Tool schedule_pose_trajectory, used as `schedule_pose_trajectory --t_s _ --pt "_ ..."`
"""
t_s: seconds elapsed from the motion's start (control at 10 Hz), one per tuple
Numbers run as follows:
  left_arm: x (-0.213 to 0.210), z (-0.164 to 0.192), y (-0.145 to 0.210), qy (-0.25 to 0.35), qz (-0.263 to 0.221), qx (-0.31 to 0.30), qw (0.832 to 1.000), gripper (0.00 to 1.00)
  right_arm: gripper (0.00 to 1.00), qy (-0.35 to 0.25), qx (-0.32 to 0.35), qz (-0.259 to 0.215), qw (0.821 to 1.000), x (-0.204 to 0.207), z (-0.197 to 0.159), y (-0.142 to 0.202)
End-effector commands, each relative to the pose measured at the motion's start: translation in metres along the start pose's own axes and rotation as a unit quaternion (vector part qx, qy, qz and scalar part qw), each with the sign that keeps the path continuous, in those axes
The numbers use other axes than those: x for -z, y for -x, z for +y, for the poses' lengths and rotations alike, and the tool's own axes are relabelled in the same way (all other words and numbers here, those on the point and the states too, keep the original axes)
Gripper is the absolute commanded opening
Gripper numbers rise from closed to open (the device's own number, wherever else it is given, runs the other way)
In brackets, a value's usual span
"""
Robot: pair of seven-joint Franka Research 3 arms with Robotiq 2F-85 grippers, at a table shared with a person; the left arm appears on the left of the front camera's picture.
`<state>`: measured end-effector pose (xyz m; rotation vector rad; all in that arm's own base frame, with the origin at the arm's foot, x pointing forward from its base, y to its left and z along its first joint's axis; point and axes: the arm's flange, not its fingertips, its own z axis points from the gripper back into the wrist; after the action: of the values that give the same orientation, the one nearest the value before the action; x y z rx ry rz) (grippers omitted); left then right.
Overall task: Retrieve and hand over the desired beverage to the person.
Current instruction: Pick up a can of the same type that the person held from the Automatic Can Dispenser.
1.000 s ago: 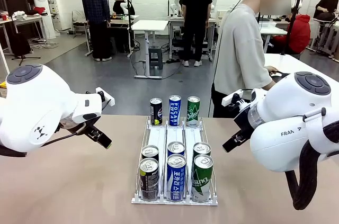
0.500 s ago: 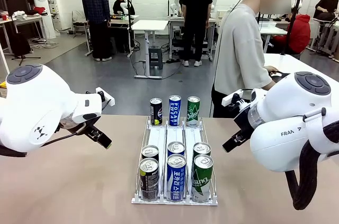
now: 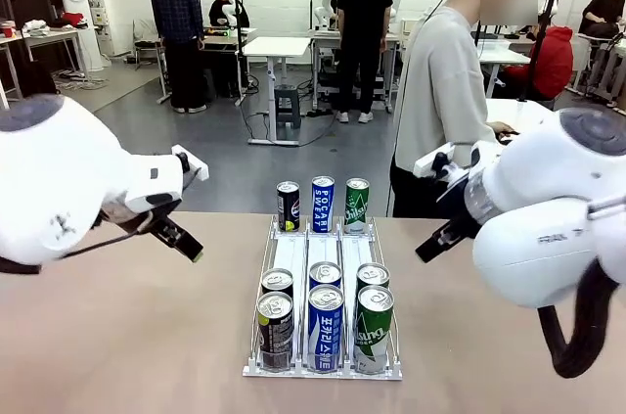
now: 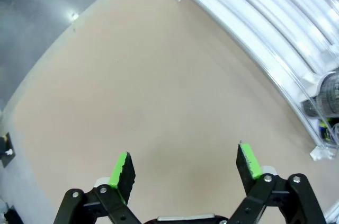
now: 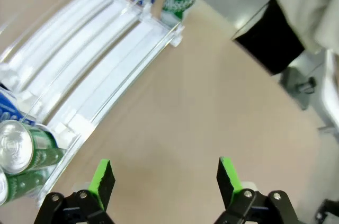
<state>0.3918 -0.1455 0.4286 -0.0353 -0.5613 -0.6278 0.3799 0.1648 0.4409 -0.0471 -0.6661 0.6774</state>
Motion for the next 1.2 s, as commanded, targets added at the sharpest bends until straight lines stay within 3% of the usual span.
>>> schedule_pose_trajectory --t_s 0.0,0.1,0.4,0.6,0.7,1.1 --pt "-0.076 0.031 -0.027 0.038 0.017 0.011 0.999 1.00 1.00 0.042 0.005 0.004 0.999 -0.091 0.008 -0.021" --pt "-0.107 0.043 -0.045 0.054 0.020 0.018 0.998 1.00 1.00 0.048 -0.005 0.009 0.999 -0.128 0.007 -0.040" --pt "-0.186 0.044 -0.076 0.004 0.006 0.020 1.000 1.00 1.00 0.075 -0.031 0.017 0.997 -0.207 0.016 -0.082" --pt "-0.204 0.046 -0.084 -0.015 0.007 0.014 1.000 1.00 1.00 0.083 -0.024 0.035 0.996 -0.213 0.014 -0.090" --pt "-0.203 0.046 -0.079 0.014 -0.006 0.021 1.000 1.00 1.00 0.069 -0.029 0.004 0.997 -0.231 0.016 -0.078" --pt "-0.207 0.045 -0.082 0.006 -0.005 0.020 1.000 1.00 1.00 0.067 -0.033 0.010 0.997 -0.232 0.015 -0.085"
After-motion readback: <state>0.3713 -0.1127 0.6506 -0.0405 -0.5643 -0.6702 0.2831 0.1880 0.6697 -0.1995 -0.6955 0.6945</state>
